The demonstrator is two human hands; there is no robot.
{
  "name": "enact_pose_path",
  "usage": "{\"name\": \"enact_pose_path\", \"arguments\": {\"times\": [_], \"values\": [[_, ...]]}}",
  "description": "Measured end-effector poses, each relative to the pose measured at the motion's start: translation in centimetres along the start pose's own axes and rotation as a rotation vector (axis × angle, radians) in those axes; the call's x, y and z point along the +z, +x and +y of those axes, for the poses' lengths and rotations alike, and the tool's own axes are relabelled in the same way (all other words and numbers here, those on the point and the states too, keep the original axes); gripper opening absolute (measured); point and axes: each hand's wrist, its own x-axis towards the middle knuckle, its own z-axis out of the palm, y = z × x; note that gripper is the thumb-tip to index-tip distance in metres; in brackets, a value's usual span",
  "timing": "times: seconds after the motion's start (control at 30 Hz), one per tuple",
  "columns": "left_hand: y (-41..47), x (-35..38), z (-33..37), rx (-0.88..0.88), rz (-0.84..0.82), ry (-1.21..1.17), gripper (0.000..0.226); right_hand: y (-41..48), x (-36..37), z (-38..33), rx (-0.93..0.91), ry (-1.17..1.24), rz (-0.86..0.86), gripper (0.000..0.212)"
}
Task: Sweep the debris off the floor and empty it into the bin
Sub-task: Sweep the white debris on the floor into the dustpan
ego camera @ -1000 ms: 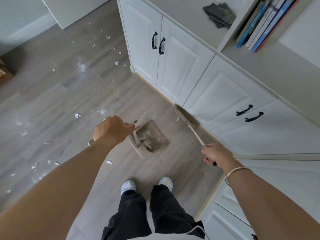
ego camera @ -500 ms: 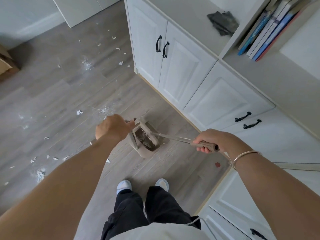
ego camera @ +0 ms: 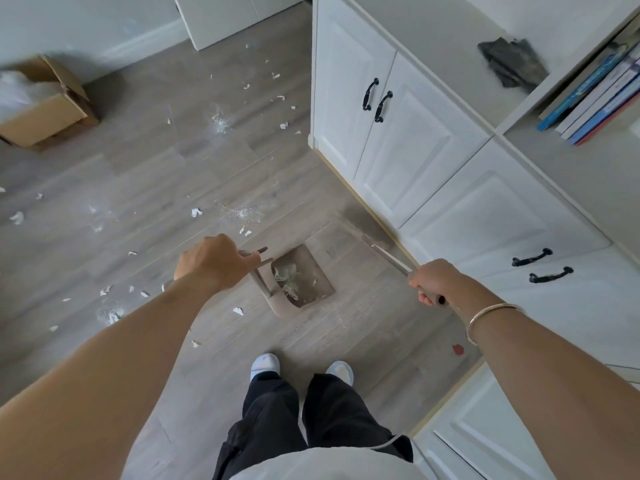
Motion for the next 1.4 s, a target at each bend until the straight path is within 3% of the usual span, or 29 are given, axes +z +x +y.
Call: {"name": "enact_pose_path", "arguments": {"times": [0.1,0.27,0.5,0.67,0.87,0.97,1.27,1.4], "values": [[-0.1,0.7,-1.2,-0.022,-0.014,-0.01,0.048,0.8,2.8,0.0,0.045,0.057,-0.01,0.032],[-0.4,1.3,-1.4,-0.026,-0.005,-0.015,0.049,-0.2,6.5,-1.1,0.041,0.045,-0.178,0.033],[-0.9,1.1,-1.4,-0.047,0.007,-0.074,0.054,-4.6,2.9,-3.3,-0.002,0.189,-0.457,0.026],[-1.6,0.3,-2.4,-0.082,0.035,-0.119,0.048,-5.5,2.2,-3.8,-0.037,0.094,-0.379,0.027],[-2.9,-0.6,-3.9,-0.172,0.07,-0.2,0.049,-5.7,0.6,-5.3,-0.086,0.229,-0.309,0.016],[-3.5,-0.9,-5.4,-0.244,0.093,-0.242,0.048,-5.5,0.8,-6.5,-0.142,0.183,-0.246,0.008],[-3.7,-2.0,-11.5,-0.463,0.145,-0.34,0.049,-6.1,5.3,-12.8,-0.19,0.031,-0.142,0.016],[-1.7,-3.2,-14.4,-0.534,0.161,-0.411,0.05,-4.8,7.5,-16.6,-0.206,-0.002,-0.057,0.007]]}}
